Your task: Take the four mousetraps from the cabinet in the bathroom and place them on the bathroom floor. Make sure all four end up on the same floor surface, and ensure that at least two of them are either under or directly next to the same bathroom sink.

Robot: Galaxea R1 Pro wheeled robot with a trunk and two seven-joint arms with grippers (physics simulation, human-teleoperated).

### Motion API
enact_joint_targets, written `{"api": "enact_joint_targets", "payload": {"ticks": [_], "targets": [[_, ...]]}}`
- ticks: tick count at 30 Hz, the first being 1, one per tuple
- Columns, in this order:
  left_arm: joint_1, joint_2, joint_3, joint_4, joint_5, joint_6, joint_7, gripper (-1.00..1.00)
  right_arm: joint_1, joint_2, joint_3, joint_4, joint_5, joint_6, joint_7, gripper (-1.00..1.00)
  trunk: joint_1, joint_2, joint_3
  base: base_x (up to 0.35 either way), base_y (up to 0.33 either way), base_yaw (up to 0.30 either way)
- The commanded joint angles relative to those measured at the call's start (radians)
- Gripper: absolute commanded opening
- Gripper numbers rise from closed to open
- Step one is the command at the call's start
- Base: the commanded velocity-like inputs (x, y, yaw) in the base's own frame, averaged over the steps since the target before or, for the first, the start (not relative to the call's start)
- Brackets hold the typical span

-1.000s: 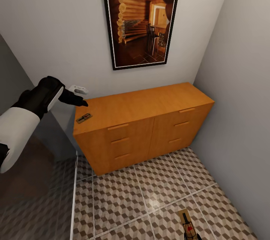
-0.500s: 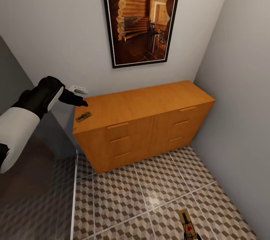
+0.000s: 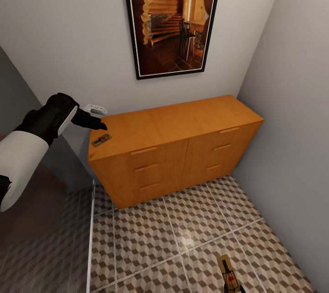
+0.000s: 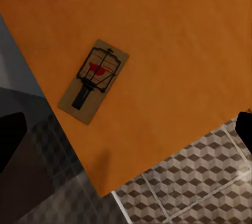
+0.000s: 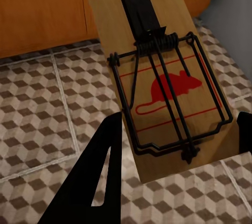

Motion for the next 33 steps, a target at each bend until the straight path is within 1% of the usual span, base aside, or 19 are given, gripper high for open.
{"api": "enact_joint_targets", "payload": {"ticks": [1, 25, 33], "targets": [[-0.001, 0.002, -0.006, -0.001, 0.007, 0.004, 0.002, 1.00, -0.001, 0.000, 0.006, 0.001, 0.005, -0.002, -0.010, -1.00, 0.001, -0.002, -0.003, 0.000, 0.000, 0.000], [-0.001, 0.002, -0.007, -0.001, 0.007, 0.004, 0.002, 1.00, -0.001, 0.000, 0.006, 0.001, 0.005, -0.003, -0.010, -1.00, 0.001, -0.002, -0.030, 0.000, 0.000, 0.000], [-0.001, 0.002, -0.007, 0.001, 0.007, 0.004, 0.002, 1.00, -0.001, 0.001, 0.006, 0.001, 0.005, -0.004, -0.010, -1.00, 0.001, -0.002, -0.031, 0.055, 0.000, 0.000]]}}
